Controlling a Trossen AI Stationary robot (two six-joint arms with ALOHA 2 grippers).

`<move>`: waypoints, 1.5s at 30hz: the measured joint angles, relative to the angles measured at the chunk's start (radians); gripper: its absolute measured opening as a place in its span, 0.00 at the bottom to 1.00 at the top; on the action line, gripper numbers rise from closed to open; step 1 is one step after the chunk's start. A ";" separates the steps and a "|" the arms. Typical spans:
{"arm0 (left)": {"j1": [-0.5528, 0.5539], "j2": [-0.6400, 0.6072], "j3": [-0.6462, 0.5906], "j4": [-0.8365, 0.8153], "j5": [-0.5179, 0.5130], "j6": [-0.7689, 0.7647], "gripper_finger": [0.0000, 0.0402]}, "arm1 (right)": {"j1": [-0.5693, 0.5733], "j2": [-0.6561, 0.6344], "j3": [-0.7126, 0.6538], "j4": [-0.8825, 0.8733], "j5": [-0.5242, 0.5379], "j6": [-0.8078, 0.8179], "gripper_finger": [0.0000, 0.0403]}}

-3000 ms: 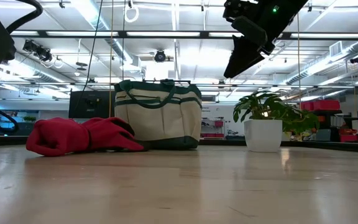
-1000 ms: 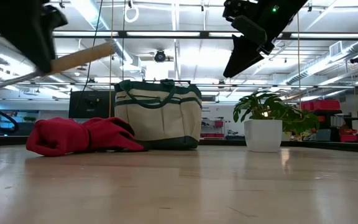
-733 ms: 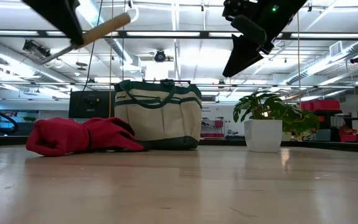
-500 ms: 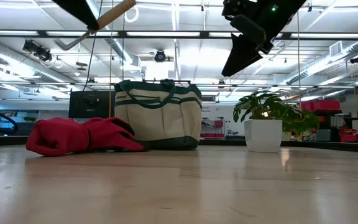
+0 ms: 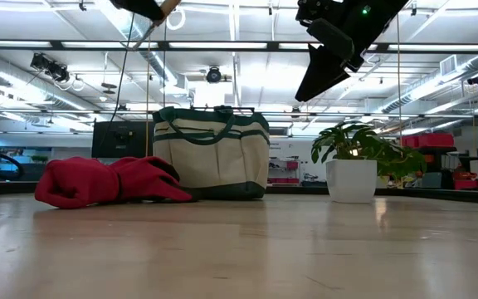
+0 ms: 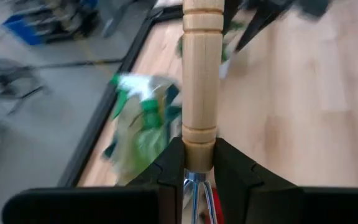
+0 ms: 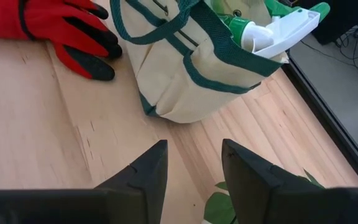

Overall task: Pick & Place Garden tools in Gardening bag
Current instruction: Put the light brown hand rake into the green gardening bag

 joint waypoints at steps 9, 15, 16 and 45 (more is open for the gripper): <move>0.207 -0.115 -0.160 0.290 0.191 0.182 0.16 | 0.000 0.000 0.000 0.011 0.000 -0.012 0.38; 0.379 -0.118 -0.235 0.470 0.386 0.234 0.16 | 0.000 0.000 0.000 0.037 0.001 -0.028 0.38; 0.405 -0.114 -0.244 0.494 0.408 0.242 0.16 | 0.000 0.000 0.000 0.036 0.001 -0.028 0.38; 0.743 0.123 -0.420 0.987 0.861 0.179 0.16 | 0.000 0.000 0.000 0.048 0.000 -0.035 0.38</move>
